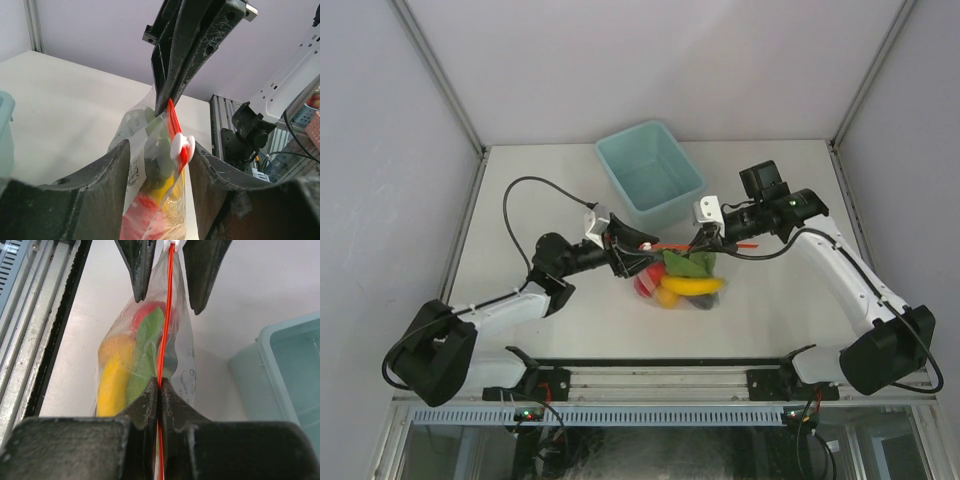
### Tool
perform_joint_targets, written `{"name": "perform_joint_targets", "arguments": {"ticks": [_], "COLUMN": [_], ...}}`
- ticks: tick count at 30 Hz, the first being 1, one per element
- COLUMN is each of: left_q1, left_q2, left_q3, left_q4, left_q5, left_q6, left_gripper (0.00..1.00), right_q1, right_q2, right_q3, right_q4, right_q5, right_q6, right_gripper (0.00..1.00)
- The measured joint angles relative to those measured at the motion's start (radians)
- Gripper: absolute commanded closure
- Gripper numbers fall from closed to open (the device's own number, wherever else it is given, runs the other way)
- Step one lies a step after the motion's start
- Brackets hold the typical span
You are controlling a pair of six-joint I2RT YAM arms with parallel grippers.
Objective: Open the zip-top bag and remove the fake food
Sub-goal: Pick up the zipper food storage bag at the center of the board, then unzip the zipper food storage bag at the center of the board.
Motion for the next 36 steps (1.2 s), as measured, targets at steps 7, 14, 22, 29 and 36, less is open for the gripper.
{"name": "perform_joint_targets", "arguments": {"ticks": [7,14,22,29,36], "left_q1": [-0.005,-0.022,-0.031,-0.075,-0.127], "left_q2": [0.049,0.088,0.122,0.043,-0.046], "left_q3": [-0.013,-0.018,-0.018,-0.014,-0.005], "left_q4": [0.096,0.129,0.143,-0.04,-0.222], "left_q5": [0.001,-0.009,-0.024,-0.082,-0.141], "left_q6": [-0.031,-0.031,-0.027,0.093,0.225], "left_gripper": [0.49,0.57,1.0,1.0,1.0], "right_q1": [-0.037,-0.052,-0.068,-0.018,0.072], "right_q2": [0.0,0.0,0.0,0.0,0.002], "right_q3": [0.0,0.0,0.0,0.003,0.005], "right_q4": [-0.003,-0.004,-0.004,0.089,0.351], "right_q5": [-0.043,-0.067,-0.093,-0.188,-0.219], "right_q6": [0.02,0.03,0.049,0.235,0.569], "right_gripper": [1.0,1.0,0.87,0.41,0.4]}}
